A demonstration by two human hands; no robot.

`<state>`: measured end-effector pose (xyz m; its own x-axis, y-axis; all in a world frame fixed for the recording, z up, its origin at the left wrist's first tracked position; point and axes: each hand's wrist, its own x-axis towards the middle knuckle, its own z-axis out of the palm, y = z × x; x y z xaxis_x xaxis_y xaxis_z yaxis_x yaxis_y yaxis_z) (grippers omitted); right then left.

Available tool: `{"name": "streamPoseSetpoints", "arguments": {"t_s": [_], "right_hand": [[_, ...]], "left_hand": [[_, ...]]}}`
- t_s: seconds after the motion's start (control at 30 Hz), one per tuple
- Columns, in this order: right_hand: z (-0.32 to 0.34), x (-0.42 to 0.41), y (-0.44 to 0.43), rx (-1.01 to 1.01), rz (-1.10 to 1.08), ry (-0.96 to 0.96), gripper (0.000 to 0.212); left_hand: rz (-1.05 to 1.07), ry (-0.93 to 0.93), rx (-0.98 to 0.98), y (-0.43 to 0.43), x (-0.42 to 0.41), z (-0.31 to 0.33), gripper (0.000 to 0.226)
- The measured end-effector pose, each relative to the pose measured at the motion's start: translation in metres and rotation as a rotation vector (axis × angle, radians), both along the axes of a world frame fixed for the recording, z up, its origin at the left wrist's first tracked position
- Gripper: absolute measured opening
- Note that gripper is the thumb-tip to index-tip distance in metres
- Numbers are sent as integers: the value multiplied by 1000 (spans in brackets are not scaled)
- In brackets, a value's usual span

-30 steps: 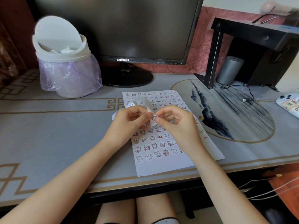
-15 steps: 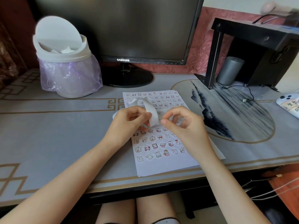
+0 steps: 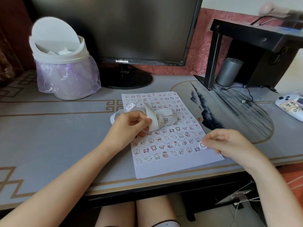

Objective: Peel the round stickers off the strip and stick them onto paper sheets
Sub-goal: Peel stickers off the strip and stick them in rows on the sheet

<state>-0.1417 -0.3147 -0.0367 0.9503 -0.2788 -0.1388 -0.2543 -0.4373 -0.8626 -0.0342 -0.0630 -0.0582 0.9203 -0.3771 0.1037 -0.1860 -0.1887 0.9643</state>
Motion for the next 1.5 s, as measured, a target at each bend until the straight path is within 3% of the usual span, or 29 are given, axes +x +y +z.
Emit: {"name": "streamPoseSetpoints", "arguments": {"t_s": [1.33,1.5], "right_hand": [[-17,1,-4,-218,-17,-116,14],[-21,0,-10,-208,-32,-118,23]], "left_hand": [[-2,-17,31,-1,-2,1,17],[1,-28,37,-1,-2,2,17]]}}
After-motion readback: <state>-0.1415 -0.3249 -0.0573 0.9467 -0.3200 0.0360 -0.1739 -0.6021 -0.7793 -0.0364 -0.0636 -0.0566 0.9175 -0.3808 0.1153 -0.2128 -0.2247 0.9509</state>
